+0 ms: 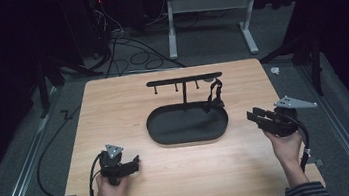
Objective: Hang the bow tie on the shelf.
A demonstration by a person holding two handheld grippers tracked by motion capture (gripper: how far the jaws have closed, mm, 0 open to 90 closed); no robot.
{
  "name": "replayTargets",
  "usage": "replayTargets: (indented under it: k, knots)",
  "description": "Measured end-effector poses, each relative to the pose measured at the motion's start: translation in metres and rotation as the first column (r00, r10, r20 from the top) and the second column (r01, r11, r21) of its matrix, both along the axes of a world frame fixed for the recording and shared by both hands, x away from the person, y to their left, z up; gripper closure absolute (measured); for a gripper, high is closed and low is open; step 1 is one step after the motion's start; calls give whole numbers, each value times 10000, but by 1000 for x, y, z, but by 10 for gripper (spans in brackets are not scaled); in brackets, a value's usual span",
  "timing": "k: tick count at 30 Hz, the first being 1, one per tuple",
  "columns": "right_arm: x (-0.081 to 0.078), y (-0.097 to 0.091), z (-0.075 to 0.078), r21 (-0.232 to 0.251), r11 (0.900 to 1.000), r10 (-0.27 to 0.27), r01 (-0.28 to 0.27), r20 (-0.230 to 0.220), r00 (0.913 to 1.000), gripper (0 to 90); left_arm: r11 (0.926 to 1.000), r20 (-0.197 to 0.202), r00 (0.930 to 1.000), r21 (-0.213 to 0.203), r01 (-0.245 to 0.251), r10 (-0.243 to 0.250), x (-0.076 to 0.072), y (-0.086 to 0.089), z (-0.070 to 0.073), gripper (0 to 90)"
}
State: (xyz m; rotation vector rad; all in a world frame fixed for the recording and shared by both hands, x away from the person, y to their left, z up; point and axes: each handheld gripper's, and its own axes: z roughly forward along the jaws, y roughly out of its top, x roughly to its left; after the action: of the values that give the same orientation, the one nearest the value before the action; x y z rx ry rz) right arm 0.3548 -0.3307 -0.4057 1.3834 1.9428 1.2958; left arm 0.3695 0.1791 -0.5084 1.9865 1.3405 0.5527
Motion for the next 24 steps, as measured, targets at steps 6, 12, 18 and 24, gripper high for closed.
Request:
replayTargets:
  k: [6, 12, 18, 24]
  knots:
    - [-3, -1, -3, 77, 10000, -23, 23, -27, 10000, 646, 10000, 4, 10000, -2, -6, 6, 0, 0, 0, 149]
    - [-7, 0, -6, 133, 9999, 6, -5, -70, 10000, 646, 10000, 4, 10000, 0, -5, 5, 0, 0, 0, 149]
    - [-9, 2, -11, 155, 9998, 89, -87, -133, 9999, 646, 10000, 1, 10000, 1, 2, -2, 0, 0, 0, 149]
    - [-10, 5, -16, 200, 9997, 146, -141, -256, 9996, 645, 10000, 5, 10000, 0, -5, 5, 0, 0, 0, 149]
